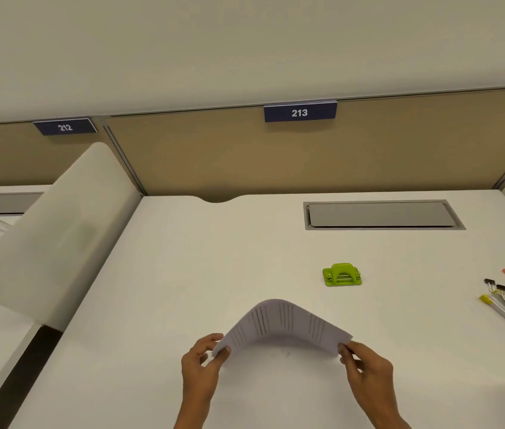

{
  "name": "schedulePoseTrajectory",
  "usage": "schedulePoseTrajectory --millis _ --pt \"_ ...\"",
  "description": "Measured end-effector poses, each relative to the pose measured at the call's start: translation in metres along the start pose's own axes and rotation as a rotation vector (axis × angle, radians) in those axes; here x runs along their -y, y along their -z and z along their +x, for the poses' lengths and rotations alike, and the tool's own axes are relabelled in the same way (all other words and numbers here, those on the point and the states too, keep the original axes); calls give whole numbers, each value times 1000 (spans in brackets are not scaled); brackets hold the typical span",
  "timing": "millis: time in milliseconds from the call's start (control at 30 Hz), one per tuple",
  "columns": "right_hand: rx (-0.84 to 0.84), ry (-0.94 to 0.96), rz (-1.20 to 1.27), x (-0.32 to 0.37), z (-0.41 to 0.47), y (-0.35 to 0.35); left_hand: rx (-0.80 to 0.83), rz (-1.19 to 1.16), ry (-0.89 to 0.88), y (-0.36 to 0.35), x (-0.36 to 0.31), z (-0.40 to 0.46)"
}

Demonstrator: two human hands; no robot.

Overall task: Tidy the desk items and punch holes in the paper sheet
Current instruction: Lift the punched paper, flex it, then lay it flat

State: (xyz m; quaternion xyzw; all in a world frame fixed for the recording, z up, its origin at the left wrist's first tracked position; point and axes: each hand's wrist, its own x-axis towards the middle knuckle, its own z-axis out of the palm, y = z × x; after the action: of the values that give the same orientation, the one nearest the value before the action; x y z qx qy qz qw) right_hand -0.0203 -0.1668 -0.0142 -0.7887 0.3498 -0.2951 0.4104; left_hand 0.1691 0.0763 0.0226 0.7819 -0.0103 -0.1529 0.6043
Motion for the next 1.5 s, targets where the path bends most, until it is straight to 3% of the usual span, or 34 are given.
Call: schedulePoseTrajectory --millis 433,633,833,1133,1267,1500 --pt "-30 42 29 13 17 -3 -15 -92 103 7 -18 7" --pt "18 84 -78 36 53 2 26 -93 85 22 -39 22" --pt "234 77 -36 73 97 -8 -18 -153 160 37 -32 19" --pt "645 135 -211 113 150 -71 -172 -365 449 60 9 -12" --pt "734 -21 -88 114 152 -97 -221 -498 534 72 22 -23" --pt "754 -621 488 95 113 -115 -329 -652 627 87 36 -29"
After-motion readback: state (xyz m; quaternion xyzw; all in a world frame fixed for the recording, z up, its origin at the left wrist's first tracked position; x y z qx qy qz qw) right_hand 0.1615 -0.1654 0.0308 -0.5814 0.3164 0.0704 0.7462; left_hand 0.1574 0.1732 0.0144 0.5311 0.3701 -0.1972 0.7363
